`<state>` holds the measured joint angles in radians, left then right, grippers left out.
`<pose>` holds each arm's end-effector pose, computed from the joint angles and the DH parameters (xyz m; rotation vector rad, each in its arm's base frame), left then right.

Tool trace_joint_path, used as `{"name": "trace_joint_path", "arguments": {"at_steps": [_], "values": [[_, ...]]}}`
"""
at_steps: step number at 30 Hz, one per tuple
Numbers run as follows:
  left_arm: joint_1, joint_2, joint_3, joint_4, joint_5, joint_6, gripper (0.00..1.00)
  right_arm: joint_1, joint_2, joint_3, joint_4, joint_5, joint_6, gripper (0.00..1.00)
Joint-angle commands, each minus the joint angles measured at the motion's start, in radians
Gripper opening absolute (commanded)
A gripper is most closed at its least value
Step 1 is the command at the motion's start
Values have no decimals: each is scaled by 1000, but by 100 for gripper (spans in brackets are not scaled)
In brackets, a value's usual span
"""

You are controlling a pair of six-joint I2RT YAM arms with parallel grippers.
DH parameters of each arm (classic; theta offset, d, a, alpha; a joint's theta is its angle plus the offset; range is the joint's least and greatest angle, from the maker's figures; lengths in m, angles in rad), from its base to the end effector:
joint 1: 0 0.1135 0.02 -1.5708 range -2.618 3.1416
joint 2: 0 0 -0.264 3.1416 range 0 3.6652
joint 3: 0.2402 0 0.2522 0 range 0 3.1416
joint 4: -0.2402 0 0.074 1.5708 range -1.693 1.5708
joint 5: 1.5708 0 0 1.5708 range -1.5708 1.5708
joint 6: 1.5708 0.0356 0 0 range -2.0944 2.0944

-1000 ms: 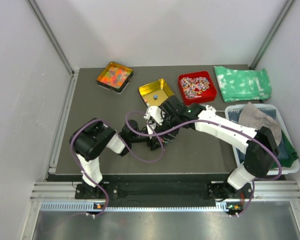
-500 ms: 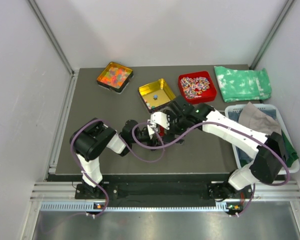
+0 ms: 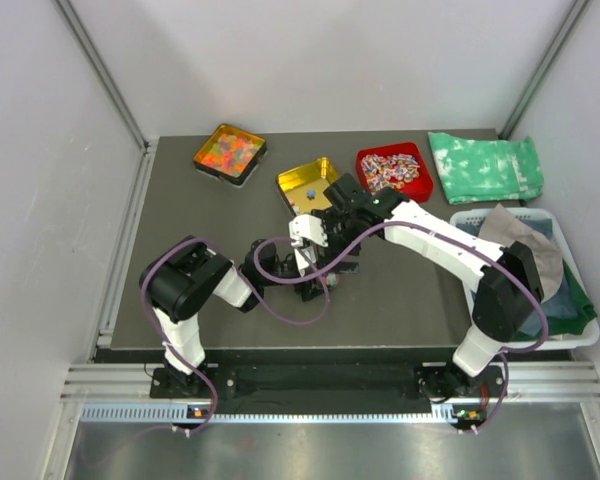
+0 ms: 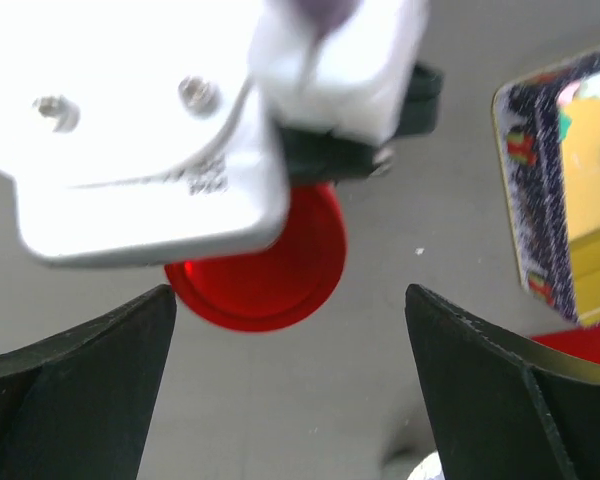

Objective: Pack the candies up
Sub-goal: Screw the bottle lid onto the packing bottle.

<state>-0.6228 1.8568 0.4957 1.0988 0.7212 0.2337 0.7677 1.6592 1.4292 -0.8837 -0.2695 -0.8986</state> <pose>0.2311 -0.1949 0.1136 1.2157 1.4150 -0.9287 0.2404 0.2452 0.2818 -2.0187 1.7216 0.3184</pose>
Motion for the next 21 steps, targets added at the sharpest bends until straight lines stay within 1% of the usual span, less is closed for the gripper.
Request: {"name": "trace_joint_path", "arguments": {"at_steps": [1, 8, 9, 11, 13, 14, 15, 21], "values": [[-3, 10, 7, -45, -6, 12, 65, -24, 34, 100, -8, -117, -26, 93], [-2, 12, 12, -50, -6, 10, 65, -30, 53, 103, -5, -163, -14, 84], [-2, 15, 12, -54, -8, 12, 65, -34, 53, 105, -4, -189, -8, 83], [-2, 13, 15, -56, -8, 12, 65, -38, 48, 102, -1, -206, 6, 75], [-2, 13, 14, -59, -8, 10, 65, -38, 40, 88, 11, -209, 16, 70], [-2, 13, 15, -59, -9, 12, 65, -38, 37, 79, 18, -209, 33, 63], [-2, 13, 15, -59, -9, 12, 65, -39, 36, 70, 34, -208, 43, 61], [-2, 13, 17, -65, -11, 12, 65, -39, -27, -36, 100, -221, 119, 56]]}}
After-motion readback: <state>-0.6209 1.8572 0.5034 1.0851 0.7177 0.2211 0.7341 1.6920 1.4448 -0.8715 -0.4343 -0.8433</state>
